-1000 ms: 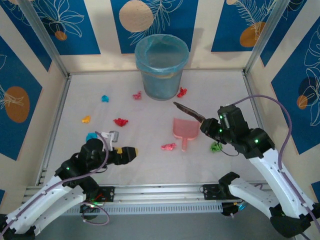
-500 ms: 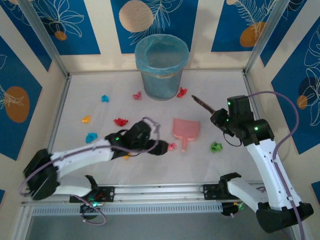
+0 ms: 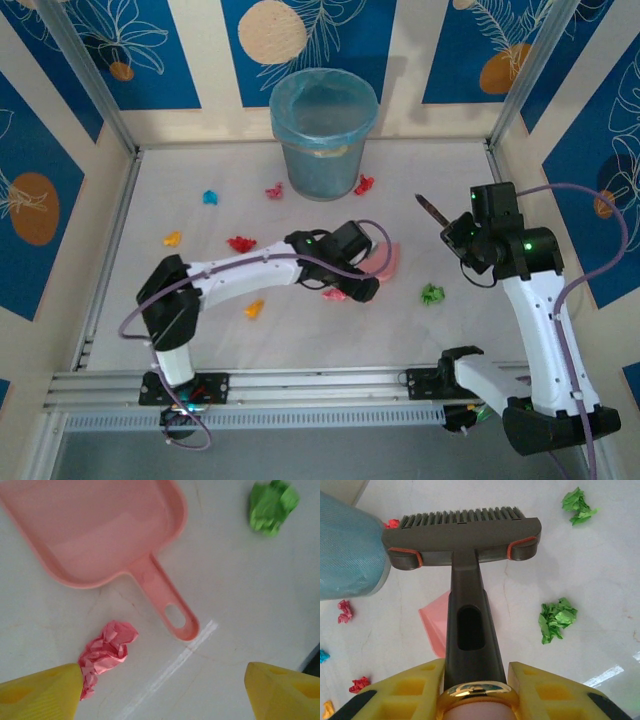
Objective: Sweep away the paper scraps from the table
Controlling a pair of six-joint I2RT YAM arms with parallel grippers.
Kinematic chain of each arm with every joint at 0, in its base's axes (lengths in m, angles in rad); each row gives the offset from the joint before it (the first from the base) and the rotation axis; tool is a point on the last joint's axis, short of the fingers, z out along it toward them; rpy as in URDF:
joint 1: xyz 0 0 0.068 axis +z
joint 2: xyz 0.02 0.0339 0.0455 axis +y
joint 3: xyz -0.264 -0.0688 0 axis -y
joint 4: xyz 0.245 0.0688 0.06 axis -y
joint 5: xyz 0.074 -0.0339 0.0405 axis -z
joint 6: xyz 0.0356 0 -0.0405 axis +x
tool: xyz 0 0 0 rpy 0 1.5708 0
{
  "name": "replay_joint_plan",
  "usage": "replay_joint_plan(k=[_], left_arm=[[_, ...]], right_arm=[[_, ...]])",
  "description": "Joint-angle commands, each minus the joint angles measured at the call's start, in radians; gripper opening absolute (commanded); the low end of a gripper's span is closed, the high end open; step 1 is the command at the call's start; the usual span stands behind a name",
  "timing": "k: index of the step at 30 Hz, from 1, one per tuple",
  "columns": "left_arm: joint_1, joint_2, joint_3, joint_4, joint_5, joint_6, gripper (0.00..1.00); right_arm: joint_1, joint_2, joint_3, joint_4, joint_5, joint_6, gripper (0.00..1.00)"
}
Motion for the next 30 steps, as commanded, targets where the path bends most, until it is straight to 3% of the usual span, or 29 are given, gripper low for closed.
replay_joint_plan(k=[1,13,22,26,30], left_arm=[[-0.016,0.072,0.083,-0.116,-0.026,0.057,0.82],[-0.042,0.294,0.303,-0.178,0.046,0.063,0.84],[-0.042,0.38,0.413,-0.262,-0.044,0.062,0.87],[-0.035,0.414,0.441,-0.293,-0.05,0.056,0.86],[-0.028,0.446,0.463,-0.306,-0.039,0.056,0.78]], right_arm=[[-0.002,-0.02,-0.01,-0.025,-0.018,0.003,0.0],[-0.014,-0.006,-0.049,-0.013,-0.051,-0.06,0.0],[-0.071,-0.015,-0.055,0.019,-0.103,-0.081,0.0],[-0.093,-0.014,-0.06,0.028,-0.118,-0.09,0.0],[-0.095,-0.005,-0.057,0.044,-0.128,-0.081,0.0]])
